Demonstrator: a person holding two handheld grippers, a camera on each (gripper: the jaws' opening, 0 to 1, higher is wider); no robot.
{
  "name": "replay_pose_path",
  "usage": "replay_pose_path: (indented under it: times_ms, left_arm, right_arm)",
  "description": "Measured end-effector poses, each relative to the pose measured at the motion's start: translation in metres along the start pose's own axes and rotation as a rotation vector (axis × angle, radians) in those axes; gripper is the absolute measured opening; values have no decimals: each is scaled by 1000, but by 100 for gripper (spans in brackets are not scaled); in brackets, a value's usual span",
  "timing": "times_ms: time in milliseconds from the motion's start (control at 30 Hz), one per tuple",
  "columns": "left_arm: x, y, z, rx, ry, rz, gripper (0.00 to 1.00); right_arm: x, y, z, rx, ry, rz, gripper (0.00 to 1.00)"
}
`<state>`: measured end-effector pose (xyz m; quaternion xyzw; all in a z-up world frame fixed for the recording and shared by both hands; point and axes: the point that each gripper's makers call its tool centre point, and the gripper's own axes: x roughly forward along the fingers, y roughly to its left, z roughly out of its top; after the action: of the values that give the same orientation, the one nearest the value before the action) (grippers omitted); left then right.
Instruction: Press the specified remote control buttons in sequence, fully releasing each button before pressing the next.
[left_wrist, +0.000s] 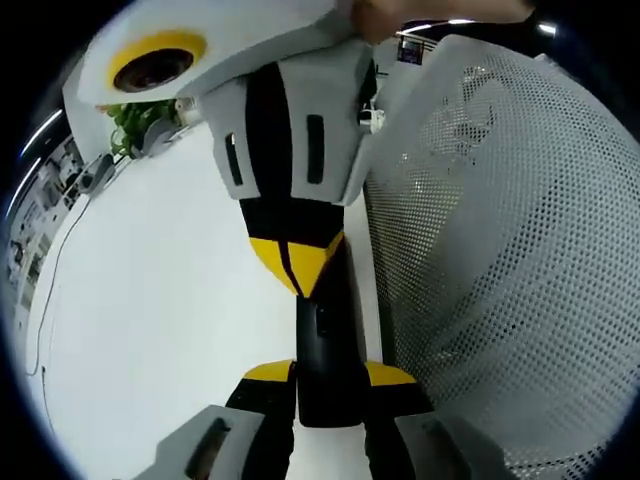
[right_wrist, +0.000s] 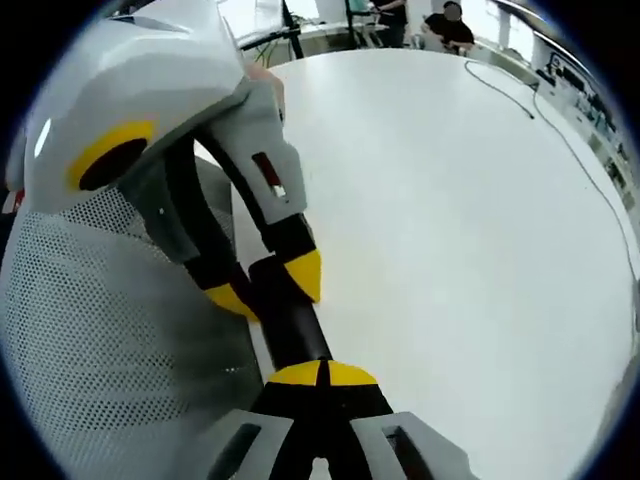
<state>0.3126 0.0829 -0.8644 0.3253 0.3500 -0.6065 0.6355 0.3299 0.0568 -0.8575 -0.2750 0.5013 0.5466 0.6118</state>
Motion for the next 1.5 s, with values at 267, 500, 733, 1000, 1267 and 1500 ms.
replay_pose_path:
  times_ms: [267, 500, 733, 1000, 1267, 1500]
  left_arm:
    - [0, 0, 0, -3, -19, 0, 25]
    - [0, 0, 0, -2, -37, 2, 25]
    - [0, 0, 0, -3, -36, 3, 25]
    - [-1, 0, 0, -8, -45, 2, 25]
    - [-1, 0, 0, -7, -63, -2, 25]
    - [-1, 1, 0, -10, -60, 0, 24]
  right_arm:
    - [1, 1, 1, -15, 40, -28, 0]
    - [2, 0, 0, 3, 49, -18, 0]
    - [2, 0, 2, -37, 15, -2, 0]
    - [3, 2, 4, -74, -43, -35, 0]
    - [1, 7, 5, -148, -144, -105, 0]
    - [3, 20, 9, -216, -146, -95, 0]
